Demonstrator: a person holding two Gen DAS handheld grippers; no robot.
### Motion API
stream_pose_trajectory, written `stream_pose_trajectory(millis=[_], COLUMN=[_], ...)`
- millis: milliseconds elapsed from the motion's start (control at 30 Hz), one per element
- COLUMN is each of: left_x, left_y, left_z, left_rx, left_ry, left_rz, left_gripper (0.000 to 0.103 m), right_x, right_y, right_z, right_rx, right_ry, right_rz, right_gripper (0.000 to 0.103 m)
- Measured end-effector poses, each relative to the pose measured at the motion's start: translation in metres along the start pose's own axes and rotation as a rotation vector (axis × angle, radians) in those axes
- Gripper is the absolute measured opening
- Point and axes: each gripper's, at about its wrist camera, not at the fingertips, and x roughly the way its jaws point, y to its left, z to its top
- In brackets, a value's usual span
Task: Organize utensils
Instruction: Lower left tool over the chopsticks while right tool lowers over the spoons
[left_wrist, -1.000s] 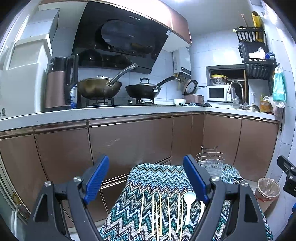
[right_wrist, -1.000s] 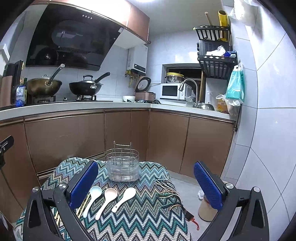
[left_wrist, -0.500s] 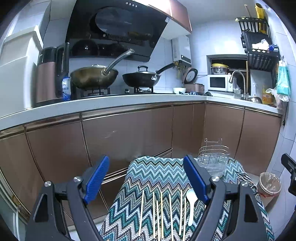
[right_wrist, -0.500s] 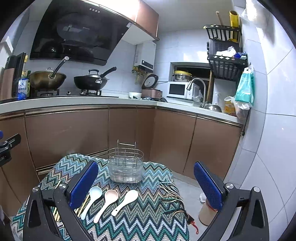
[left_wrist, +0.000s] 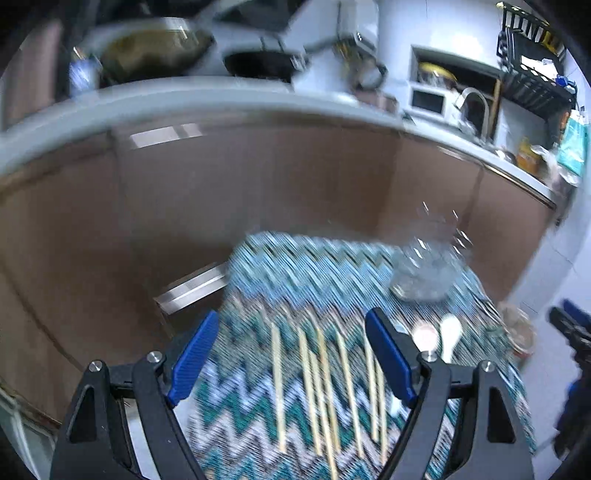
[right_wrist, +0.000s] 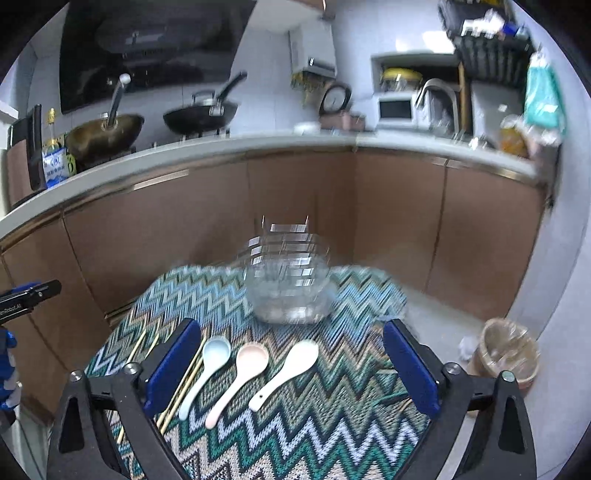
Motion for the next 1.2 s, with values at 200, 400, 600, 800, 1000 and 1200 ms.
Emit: stream_pose_trajectory(millis=[200,400,600,800,1000,1200], left_x=[0.065,0.12,0.155,0.174,0.186,0.195], left_y=[0.004,0.007,0.01,0.015,0.015,0.013], left_z=[-0.012,-0.02,-0.028,-0.03,-0.032,-0.034], left_rx=[-0.071,-0.18,-0.206,-0.191,-0.177,-0.161], left_ry=[0.255,0.451,0.556,0.587,0.612,0.634], left_rz=[-0.181,-0.267,-0.257,-0.213,-0.204,-0.174], left_gripper=[0.077,0.045,0.024,0.02,0.011,0.01], right_x=[0.051,0.086,0.106,0.118,0.124,0.125], right_y=[-0.018,-0.031,-0.036,-0.043,-0.045,-0.046], right_z=[-0.017,-0.03,-0.038,-0.042,-0.045,-0.046], right_rx=[0.034,0.058,0.059,0.07,0.067,0.066], right_ry=[0.137,0.213,0.257,0.282,0.294,0.294], right_rz=[0.076,0.121,0.142,0.152,0.149,0.149], right_gripper=[0.081,0.07,0.067,0.066,0.066,0.067])
